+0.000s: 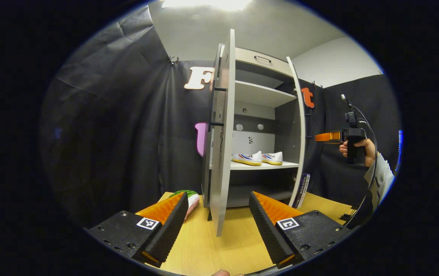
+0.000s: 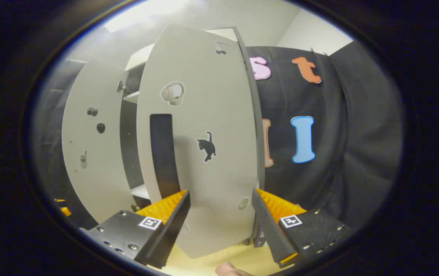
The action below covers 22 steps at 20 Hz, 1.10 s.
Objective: Grab one shoe with the right hand and put it into the shoe cabinet, grab the other shoe with the left hand and put it into the shoe cabinet; then close the right door with the right hand and the left door with the left hand.
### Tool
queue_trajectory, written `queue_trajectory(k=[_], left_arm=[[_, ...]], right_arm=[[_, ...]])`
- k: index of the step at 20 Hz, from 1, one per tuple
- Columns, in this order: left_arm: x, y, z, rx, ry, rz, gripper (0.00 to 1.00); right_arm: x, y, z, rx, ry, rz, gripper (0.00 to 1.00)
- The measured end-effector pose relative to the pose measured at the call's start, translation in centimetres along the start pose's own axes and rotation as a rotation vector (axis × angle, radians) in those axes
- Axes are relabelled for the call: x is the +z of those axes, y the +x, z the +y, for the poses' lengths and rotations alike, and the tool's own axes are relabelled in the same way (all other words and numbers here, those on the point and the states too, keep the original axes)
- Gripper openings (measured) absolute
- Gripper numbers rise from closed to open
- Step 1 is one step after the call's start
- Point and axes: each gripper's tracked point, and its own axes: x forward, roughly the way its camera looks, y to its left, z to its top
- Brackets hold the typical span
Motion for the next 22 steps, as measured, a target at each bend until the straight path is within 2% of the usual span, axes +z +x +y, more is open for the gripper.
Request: queue_trajectory(k=[1, 2, 3, 5, 6, 7, 10, 13, 15, 19, 20, 22], left_arm=[[0.1, 0.1, 0.0, 0.006, 0.0, -0.002, 0.96], [0.1, 0.1, 0.1, 0.011, 0.003, -0.006, 0.92], [0.1, 0.2, 0.3, 0.022, 0.009, -0.008, 0.96], [-0.2, 0.3, 0.4, 0.04, 0.018, -0.01, 0.96], [-0.3, 0.3, 0.5, 0.047, 0.019, -0.013, 0.93], [-0.4, 0.3, 0.6, 0.056, 0.019, -0.011, 0.96], [-0.1, 0.6, 1.1, 0.096, 0.014, -0.024, 0.96], [0.9, 1.7, 4.6, 0.147, -0.003, -0.033, 0.96], [1.7, 2.8, 6.3, 0.156, -0.005, -0.032, 0.93], [4.0, 5.9, 8.8, 0.175, -0.005, -0.033, 0.95], [4.4, 6.6, 8.8, 0.163, -0.023, -0.022, 0.99], [5.2, 7.5, 9.9, 0.166, -0.028, -0.019, 0.96]], right_arm=[[-0.2, -0.1, -0.1, -0.014, 0.001, -0.002, 0.96], [-0.3, -0.4, -0.1, -0.014, 0.0, -0.008, 0.96], [-0.4, -0.7, 0.1, -0.01, -0.005, -0.015, 0.97], [-1.0, -1.6, -0.2, -0.02, -0.018, -0.018, 0.97], [-1.3, -2.1, -0.1, -0.019, -0.018, -0.018, 0.97], [-1.6, -2.6, 0.0, -0.016, -0.017, -0.015, 0.94], [-2.4, -3.9, 0.5, -0.009, -0.023, -0.012, 0.97], [-3.2, -5.0, 2.2, 0.038, -0.03, -0.012, 0.95], [-3.6, -5.9, 3.8, 0.08, -0.023, -0.02, 0.95], [-3.9, -8.1, 6.4, 0.131, -0.017, -0.061, 0.97], [-4.0, -8.8, 6.7, 0.125, -0.023, -0.067, 0.97], [-4.5, -10.2, 6.8, 0.083, -0.052, -0.081, 0.94]])
